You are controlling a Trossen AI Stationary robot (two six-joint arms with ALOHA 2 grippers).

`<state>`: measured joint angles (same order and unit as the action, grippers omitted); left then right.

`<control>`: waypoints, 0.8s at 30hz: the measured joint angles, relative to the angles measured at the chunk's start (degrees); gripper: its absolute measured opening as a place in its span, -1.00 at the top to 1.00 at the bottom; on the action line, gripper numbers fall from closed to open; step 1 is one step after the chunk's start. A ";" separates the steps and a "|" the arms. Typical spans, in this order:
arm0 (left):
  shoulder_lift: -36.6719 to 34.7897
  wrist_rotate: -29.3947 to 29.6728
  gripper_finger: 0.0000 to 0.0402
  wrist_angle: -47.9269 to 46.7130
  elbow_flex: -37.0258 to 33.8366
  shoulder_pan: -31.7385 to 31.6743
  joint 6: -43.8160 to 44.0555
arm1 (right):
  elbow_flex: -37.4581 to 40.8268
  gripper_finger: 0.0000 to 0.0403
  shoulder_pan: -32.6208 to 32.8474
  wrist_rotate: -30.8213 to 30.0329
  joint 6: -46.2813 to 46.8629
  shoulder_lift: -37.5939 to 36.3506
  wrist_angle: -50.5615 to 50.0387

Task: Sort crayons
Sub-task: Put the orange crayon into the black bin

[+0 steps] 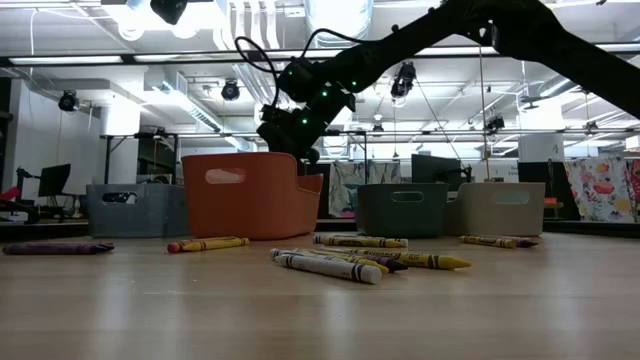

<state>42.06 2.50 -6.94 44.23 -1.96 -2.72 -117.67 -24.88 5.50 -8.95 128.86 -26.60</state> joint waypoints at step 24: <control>12.84 -0.11 0.61 -6.25 -1.40 12.53 36.05 | 1.48 0.65 11.54 0.48 2.07 -24.75 -30.93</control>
<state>54.90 2.39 -13.19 42.83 10.58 33.33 -116.18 -13.35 5.98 -6.89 104.11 -57.53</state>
